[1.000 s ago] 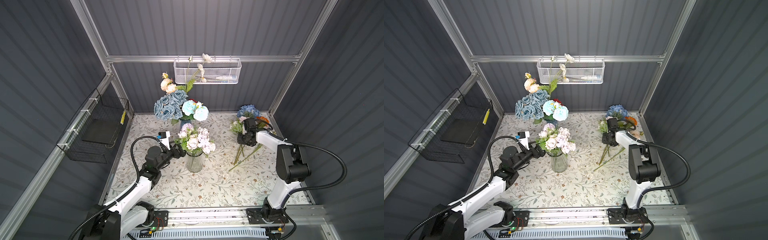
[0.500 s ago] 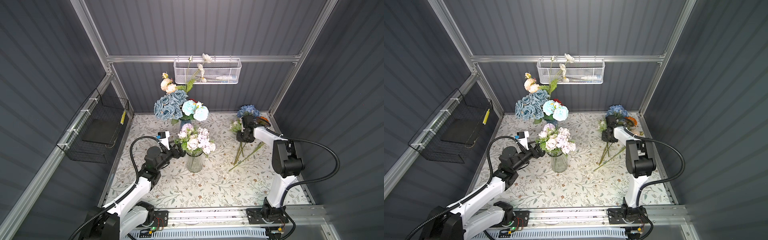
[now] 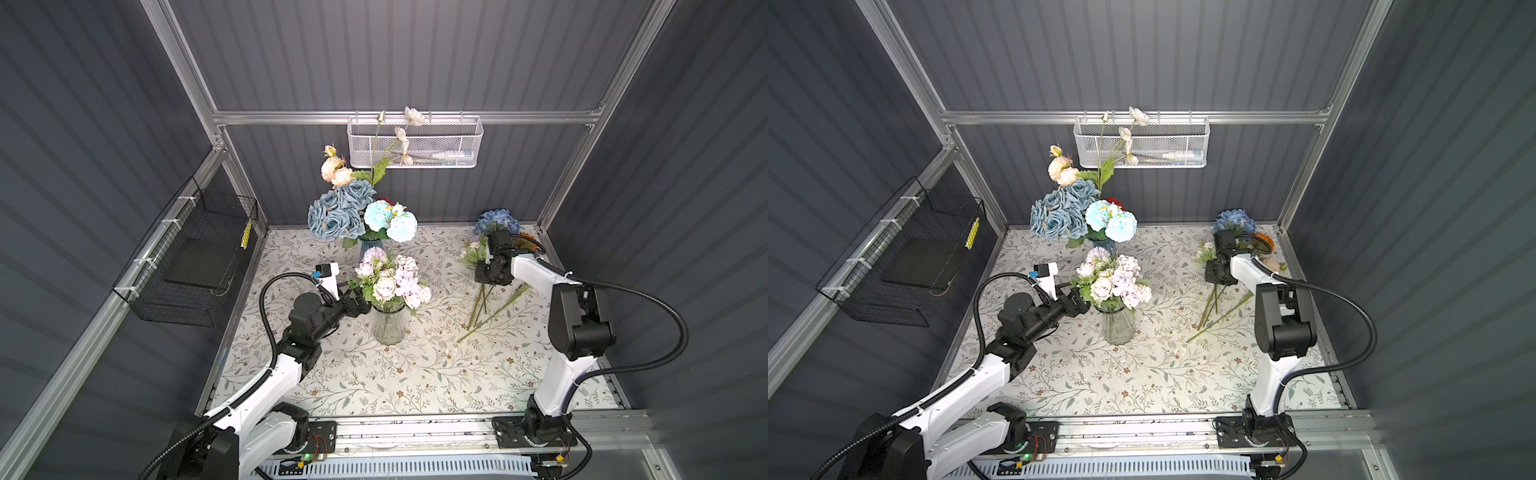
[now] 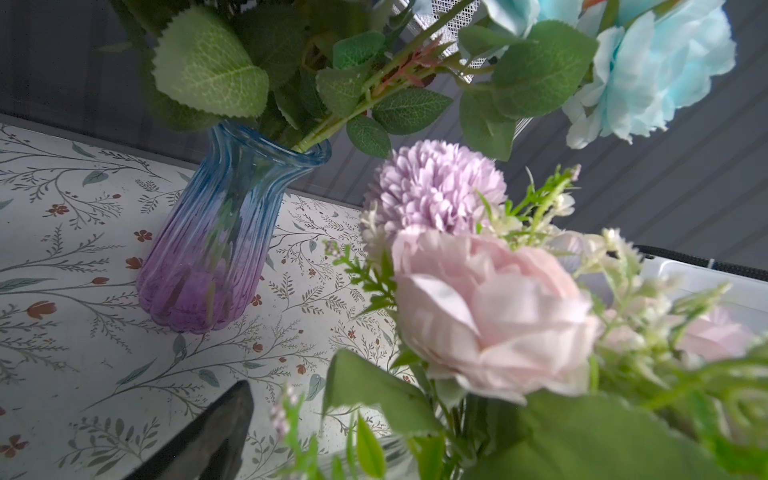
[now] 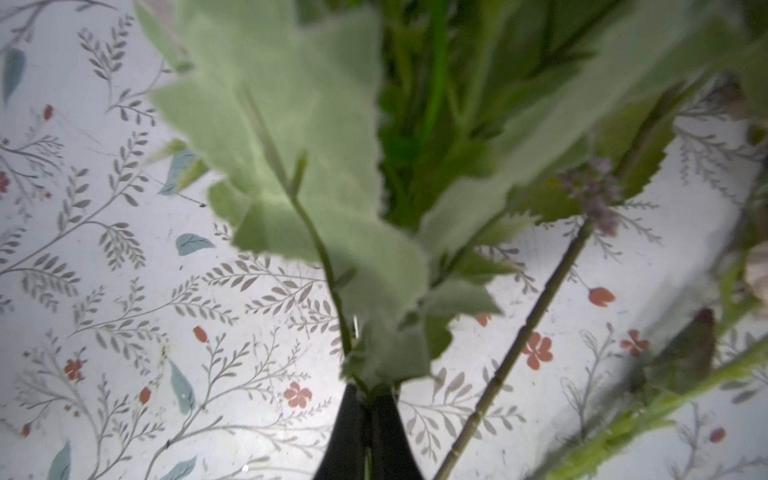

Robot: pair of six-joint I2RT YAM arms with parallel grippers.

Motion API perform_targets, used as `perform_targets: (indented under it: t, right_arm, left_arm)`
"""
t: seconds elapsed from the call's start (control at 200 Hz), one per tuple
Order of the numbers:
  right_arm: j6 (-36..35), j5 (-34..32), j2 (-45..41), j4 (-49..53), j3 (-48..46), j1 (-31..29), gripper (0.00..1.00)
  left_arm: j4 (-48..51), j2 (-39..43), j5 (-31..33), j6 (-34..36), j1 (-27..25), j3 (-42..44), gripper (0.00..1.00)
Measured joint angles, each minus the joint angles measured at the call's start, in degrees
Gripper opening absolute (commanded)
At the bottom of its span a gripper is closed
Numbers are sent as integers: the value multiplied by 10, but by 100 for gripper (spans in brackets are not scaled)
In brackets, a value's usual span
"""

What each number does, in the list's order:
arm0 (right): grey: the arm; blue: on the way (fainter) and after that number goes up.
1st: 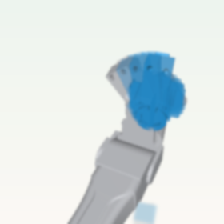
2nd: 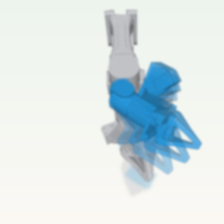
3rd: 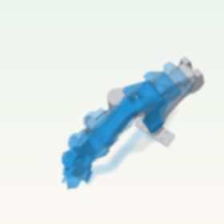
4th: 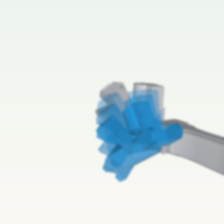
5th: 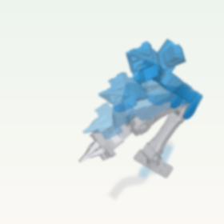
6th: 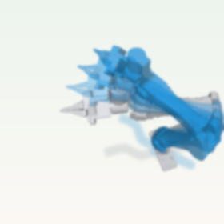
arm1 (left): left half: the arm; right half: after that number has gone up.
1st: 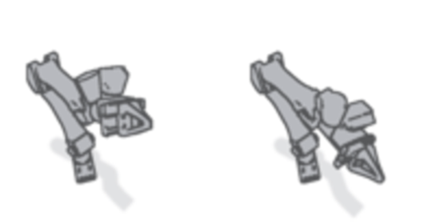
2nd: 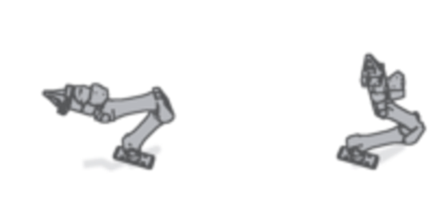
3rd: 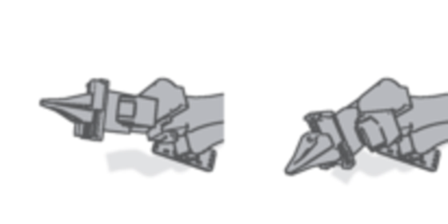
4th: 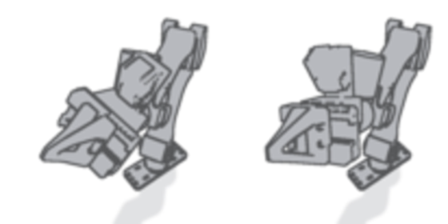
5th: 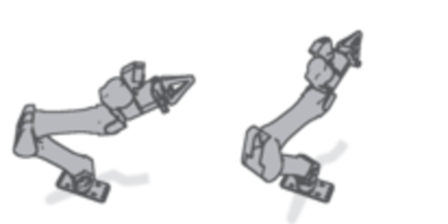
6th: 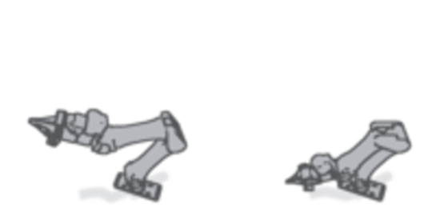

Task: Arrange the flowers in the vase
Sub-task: 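Gather and lift the pink and white flower stems with the right gripper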

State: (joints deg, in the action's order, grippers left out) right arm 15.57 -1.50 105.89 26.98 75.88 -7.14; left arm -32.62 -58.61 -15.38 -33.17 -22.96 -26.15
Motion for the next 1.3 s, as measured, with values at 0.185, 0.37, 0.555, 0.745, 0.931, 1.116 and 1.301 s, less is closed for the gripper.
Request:
perform_targets:
  t: [0.185,0.37,0.555,0.745,0.931,1.116,1.301]
  right_arm:
    - [17,42,-87,-21,-42,10,0]
    - [49,107,-154,-62,-116,7,0]
    - [63,122,-173,-69,-172,-63,0]
    - [60,94,-165,-52,-175,-146,0]
    - [59,74,-122,-33,-172,-151,18]
    - [52,64,-120,-21,-169,-156,35]
    - [47,50,-117,-16,-164,-156,43]
  left_arm:
    - [0,0,0,0,0,0,99]
    - [-2,0,0,0,0,0,99]
    - [-9,-2,0,0,0,0,99]
    - [-13,-3,0,0,0,0,99]
    - [-17,-7,-1,0,0,0,99]
    - [-18,-9,-2,0,0,-1,99]
    - [-23,-14,-3,-1,0,-3,100]
